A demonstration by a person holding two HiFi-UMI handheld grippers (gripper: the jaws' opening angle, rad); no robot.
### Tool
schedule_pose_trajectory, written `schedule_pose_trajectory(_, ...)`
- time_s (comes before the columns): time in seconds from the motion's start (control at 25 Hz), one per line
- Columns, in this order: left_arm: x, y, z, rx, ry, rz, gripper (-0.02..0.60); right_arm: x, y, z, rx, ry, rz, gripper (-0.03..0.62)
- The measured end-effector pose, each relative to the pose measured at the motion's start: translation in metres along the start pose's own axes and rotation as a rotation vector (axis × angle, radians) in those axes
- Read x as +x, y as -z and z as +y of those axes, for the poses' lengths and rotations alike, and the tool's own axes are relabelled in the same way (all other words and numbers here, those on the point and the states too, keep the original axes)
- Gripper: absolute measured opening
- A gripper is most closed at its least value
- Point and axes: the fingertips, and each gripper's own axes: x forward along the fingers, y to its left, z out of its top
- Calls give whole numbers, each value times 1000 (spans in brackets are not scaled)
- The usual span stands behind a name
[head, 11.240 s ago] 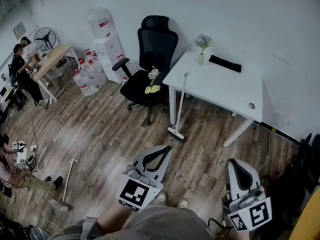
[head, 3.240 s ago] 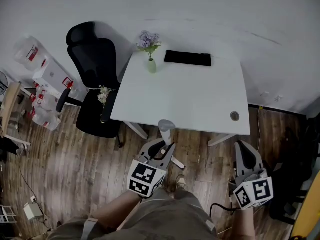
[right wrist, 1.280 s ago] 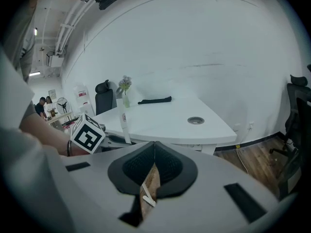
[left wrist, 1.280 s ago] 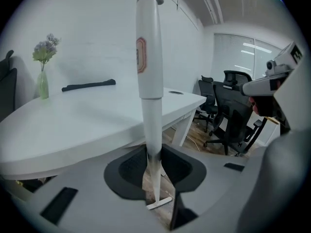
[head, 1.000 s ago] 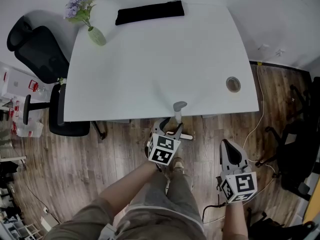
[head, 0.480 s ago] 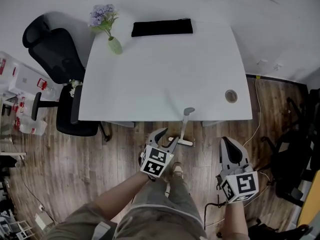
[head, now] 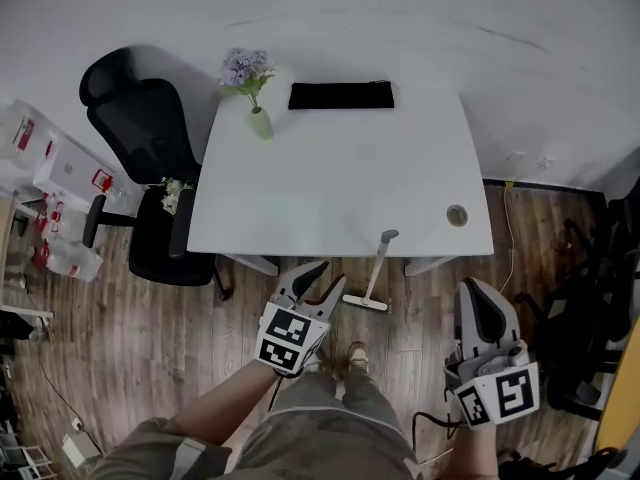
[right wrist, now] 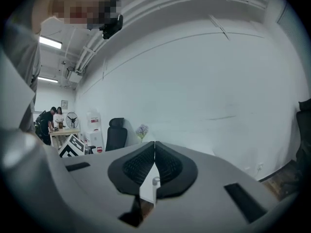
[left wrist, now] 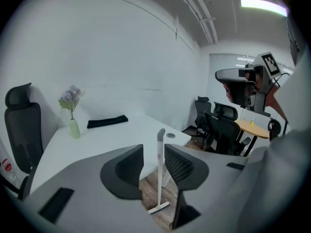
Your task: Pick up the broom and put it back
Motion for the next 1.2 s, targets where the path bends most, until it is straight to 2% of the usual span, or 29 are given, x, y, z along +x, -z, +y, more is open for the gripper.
schedule_pose_trajectory(0.12,-30,-30,3,25,-5,-50,112,-10,-28,16,-21,-16,-30,31)
schedule_pose_trajectory(0.32,-77,-73,8,69,-40,-146,92,-24,-59,46,-71,-66,-56,31)
schedule_pose_trajectory(0.44,-98,-96,10,111,-64,-195,92,-29,-75,57,-52,-81,-82,31)
schedule_pose_trajectory(0.6,-124,-121,12,135,-87,-263,51,-34,-92,77,-26,-131,-129,31)
schedule_pose_trajectory(0.84,-162,-148,20,136,-147,-373,18,-37,-100,91,-95,-142,-130,31)
schedule_pose_trajectory(1.0,-179,-157,16,127,-153,-387,17,-38,-102,96,-77,-154,-137,31)
schedule_pose_trajectory(1.2,-188,-158,13,118,-150,-399,17,-36,-104,104,-115,-167,-130,31)
